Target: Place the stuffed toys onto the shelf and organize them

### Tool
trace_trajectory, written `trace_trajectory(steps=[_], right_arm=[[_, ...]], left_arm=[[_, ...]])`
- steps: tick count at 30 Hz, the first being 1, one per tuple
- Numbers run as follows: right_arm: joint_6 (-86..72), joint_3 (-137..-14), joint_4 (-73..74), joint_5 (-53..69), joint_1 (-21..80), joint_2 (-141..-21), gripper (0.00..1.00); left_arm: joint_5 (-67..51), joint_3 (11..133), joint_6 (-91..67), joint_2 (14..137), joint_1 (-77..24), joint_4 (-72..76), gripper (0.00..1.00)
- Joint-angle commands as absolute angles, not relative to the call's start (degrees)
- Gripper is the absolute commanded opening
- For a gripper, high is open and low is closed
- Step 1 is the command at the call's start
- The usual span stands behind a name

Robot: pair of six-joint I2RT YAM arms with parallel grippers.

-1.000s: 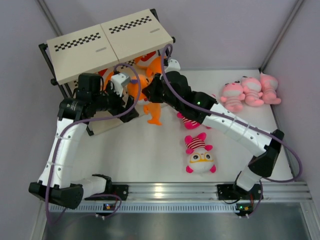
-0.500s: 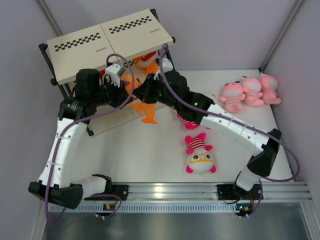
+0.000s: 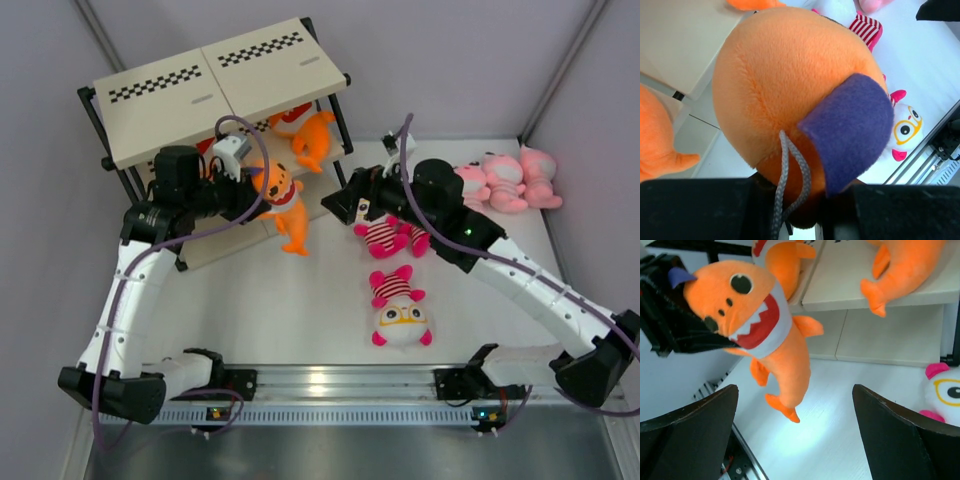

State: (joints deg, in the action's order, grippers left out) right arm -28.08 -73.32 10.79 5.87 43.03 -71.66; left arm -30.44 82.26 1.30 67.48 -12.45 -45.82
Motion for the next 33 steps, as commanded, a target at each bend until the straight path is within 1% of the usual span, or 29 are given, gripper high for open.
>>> trace_trajectory(steps=[1,2,4,7,10,12,13,15,16,18,19,20,21,23,24,25,27,28,29,31,32,33], right_arm=[[-18.55,-70.49,3.79,13.87,43.16,-71.19,0.97],[-18.37,-69.71,2.39,17.02,43.24,-71.80,0.97],[-21.95,-69.87,-2.08,17.84,43.24,-74.78,0.96],[-26.72,-72.59,-7.37,23.89,43.59,-81.11,0.92],[-25.66,-76.37,-6.77,20.58,46.40,-84.89,0.92],[-27.76,-77.95,-9.05,22.05,47.02,-87.26,0.91],[-28.21,-78.74,-9.23,22.58,47.11,-87.88,0.88],[-29.44,-79.28,-11.15,23.90,47.46,-88.68,0.74],[-30.14,-78.67,-12.03,24.25,47.63,-88.68,0.54],[-32.69,-77.96,-14.67,24.79,47.64,-88.07,0.30],[-33.04,-78.05,-14.76,23.92,47.64,-87.81,0.07],[-33.39,-78.48,-13.29,22.78,47.72,-87.19,0.00],[-33.22,-79.44,-11.36,21.02,47.72,-86.75,0.00],[-31.83,-81.64,-5.57,11.03,47.72,-85.61,0.00],[-31.29,-83.30,4.56,6.55,47.81,-85.61,0.00],[-30.68,-88.02,9.36,-2.54,47.81,-85.95,0.00],[-26.65,-93.14,22.25,-10.42,48.16,-88.15,0.00],[-25.33,-97.69,25.98,-17.33,49.56,-89.02,0.00],[-23.66,-99.82,28.71,-19.58,50.27,-90.77,0.00],[-22.94,-105.43,35.46,-24.58,52.11,-92.54,0.00],[-23.03,-107.30,37.25,-25.65,52.47,-94.64,0.00],[-23.03,-109.23,39.18,-26.62,52.73,-95.70,0.00]], left_arm=[[-34.01,83.58,0.09,65.57,-11.34,-41.40,0.00],[-35.06,83.58,0.17,65.57,-11.25,-41.48,0.00],[-36.47,83.50,0.26,65.31,-10.99,-41.40,0.00],[-39.11,82.97,-0.09,64.34,-9.06,-41.48,0.00],[-42.71,83.14,-1.76,63.99,-7.03,-41.40,0.00],[-46.04,83.50,-2.37,63.81,-6.42,-41.40,0.00],[-47.01,83.67,-2.55,63.63,-6.24,-41.40,0.00],[-47.81,83.93,-2.46,63.46,-5.98,-41.40,0.00],[-47.73,83.94,-2.46,63.46,-5.89,-41.40,0.00],[-47.03,83.59,-2.64,63.20,-5.63,-41.40,0.00],[-46.50,83.06,-2.55,63.02,-5.63,-41.40,0.07],[-45.01,82.80,-2.37,62.84,-5.62,-41.48,0.27],[-40.65,82.62,-1.94,62.41,-5.54,-42.18,0.47],[-35.62,82.79,3.21,61.88,-5.54,-45.60,0.76],[-33.68,82.71,5.77,61.35,-5.54,-47.01,0.79],[-29.75,82.44,8.76,61.00,-5.54,-48.59,0.81],[-25.69,80.60,16.15,59.25,-5.62,-53.86,0.84],[-21.40,79.55,18.35,58.46,-5.62,-55.62,0.85],[-18.83,76.67,22.11,57.49,-5.62,-57.64,0.86],[-14.00,73.06,24.60,54.50,-5.62,-58.88,0.89],[-7.71,69.03,25.13,53.62,-5.62,-58.89,0.89],[-5.04,67.08,25.31,52.57,-5.62,-58.89,0.89]])
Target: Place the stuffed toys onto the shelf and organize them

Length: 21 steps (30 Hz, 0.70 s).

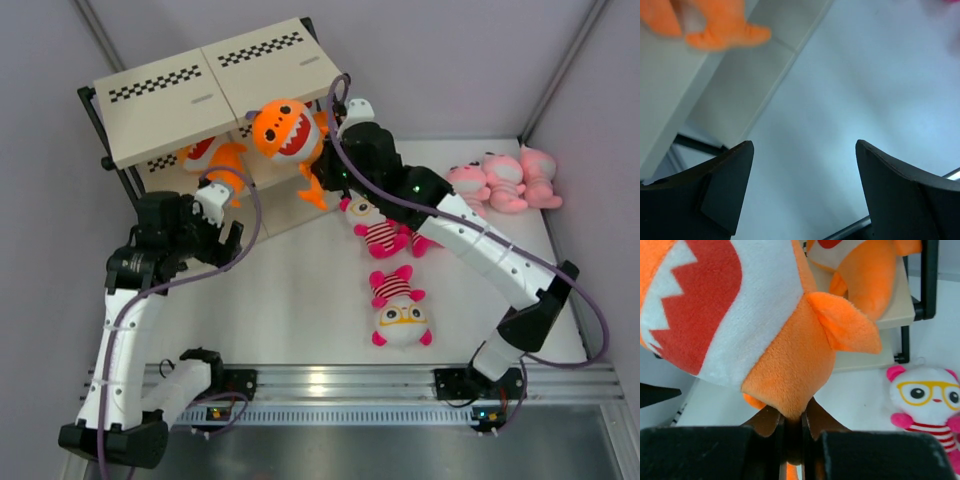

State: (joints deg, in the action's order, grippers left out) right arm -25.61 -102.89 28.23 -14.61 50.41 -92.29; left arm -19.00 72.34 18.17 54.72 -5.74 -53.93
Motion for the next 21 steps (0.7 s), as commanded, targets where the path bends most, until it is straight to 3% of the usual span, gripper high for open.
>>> trace_trajectory(steps=[1,3,8,14,21], right_arm=[[-23.20,-112.64,41.72,-27.94,53.08,-96.76,0.00],[-23.82,-117.65,43.85,-28.48,53.43,-99.66,0.00],[-23.91,-125.85,51.65,-30.93,55.45,-105.63,0.00],[-27.24,-119.27,53.70,-34.45,59.59,-102.39,0.00],[-28.04,-122.60,50.28,-35.59,59.94,-104.06,0.00]], left_arm=[[-2.14,63.41,25.57,52.12,-5.62,-58.89,0.89],[4.29,59.96,25.22,51.16,-5.62,-58.71,0.87],[6.42,54.06,24.96,48.26,-5.62,-58.54,0.85],[5.10,51.86,24.00,45.88,-5.71,-57.57,0.85],[5.27,47.46,22.85,44.56,-6.94,-55.72,0.85]])
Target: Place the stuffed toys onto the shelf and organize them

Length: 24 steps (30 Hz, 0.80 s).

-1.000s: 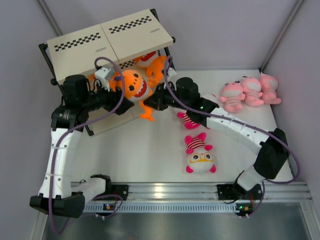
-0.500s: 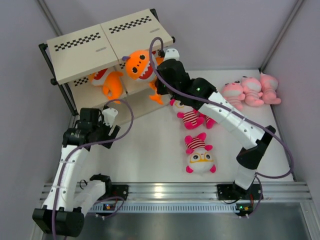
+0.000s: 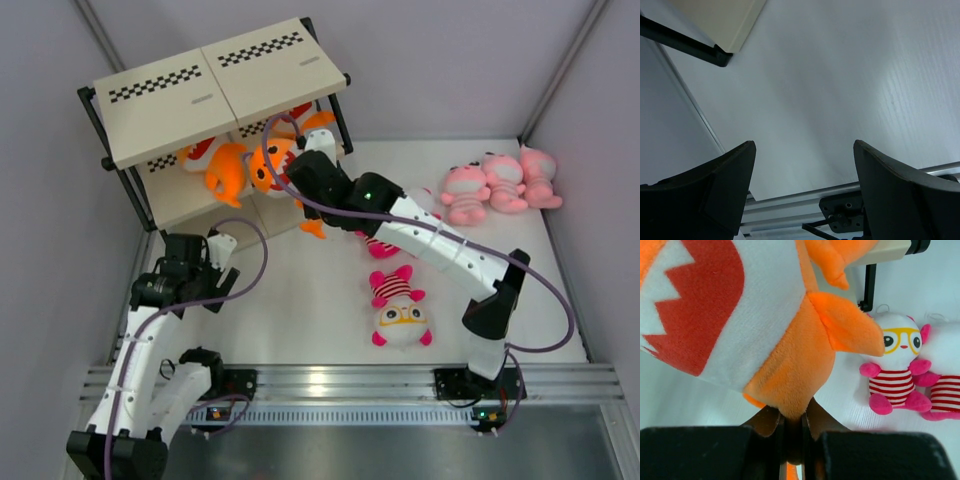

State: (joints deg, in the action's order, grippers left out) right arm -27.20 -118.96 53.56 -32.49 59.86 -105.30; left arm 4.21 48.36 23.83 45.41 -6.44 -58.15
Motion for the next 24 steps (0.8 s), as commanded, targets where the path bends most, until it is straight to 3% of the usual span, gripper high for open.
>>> trace_trajectory(steps=[1,14,24], right_arm=[[-28.12,-123.39,49.75,-35.94,59.85,-105.72,0.00],[-33.92,-130.59,32.18,-36.82,58.54,-116.89,0.00],[-39.55,-132.53,22.25,-46.84,58.54,-121.99,0.00]], left_arm=[[5.80,46.76,22.68,44.30,-7.20,-55.72,0.85],[5.81,45.00,22.06,40.52,-9.05,-55.37,0.85],[6.16,44.65,21.10,40.96,-10.19,-55.20,0.85]])
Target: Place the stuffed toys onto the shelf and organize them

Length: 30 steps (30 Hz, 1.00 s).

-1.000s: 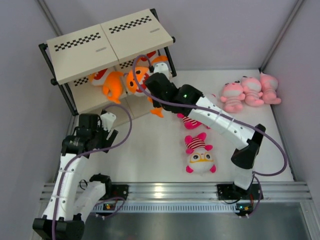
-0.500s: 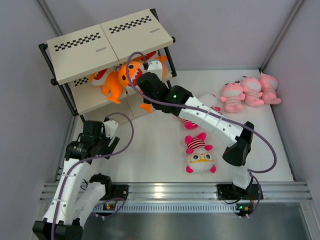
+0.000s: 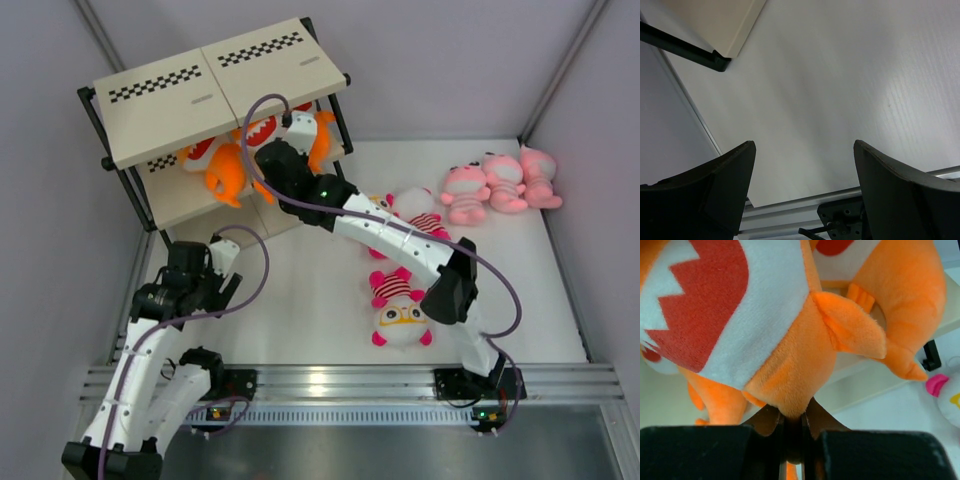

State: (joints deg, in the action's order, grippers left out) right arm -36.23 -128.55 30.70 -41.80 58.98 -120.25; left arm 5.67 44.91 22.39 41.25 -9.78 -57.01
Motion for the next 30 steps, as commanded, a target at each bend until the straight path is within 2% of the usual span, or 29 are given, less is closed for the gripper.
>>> trace_trajectory(steps=[1,4,11,15,19,25,30], right_arm=[[-39.64,-133.32,21.98,-47.28,58.54,-123.82,0.00],[-39.99,-137.63,21.98,-48.34,58.45,-127.16,0.00],[-40.78,-138.43,17.85,-45.53,58.36,-130.07,0.00],[-42.10,-139.48,13.73,-35.55,58.27,-131.75,0.00],[-43.95,-141.76,12.57,-30.50,58.36,-134.29,0.00],[-43.24,-142.82,15.63,-32.07,58.18,-134.39,0.00],[-42.72,-141.34,19.86,-38.13,58.01,-131.06,0.01]], left_arm=[[6.15,44.74,21.01,41.13,-10.28,-55.20,0.85],[6.51,45.35,19.87,40.87,-10.63,-54.93,0.86],[6.50,45.18,20.30,40.96,-11.07,-54.84,0.86],[6.68,45.18,19.78,40.69,-11.07,-54.93,0.86],[6.77,45.26,19.69,40.96,-11.07,-54.85,0.86],[6.50,45.53,19.60,41.04,-11.07,-54.93,0.86],[5.98,45.53,19.60,41.13,-11.07,-54.93,0.86]])
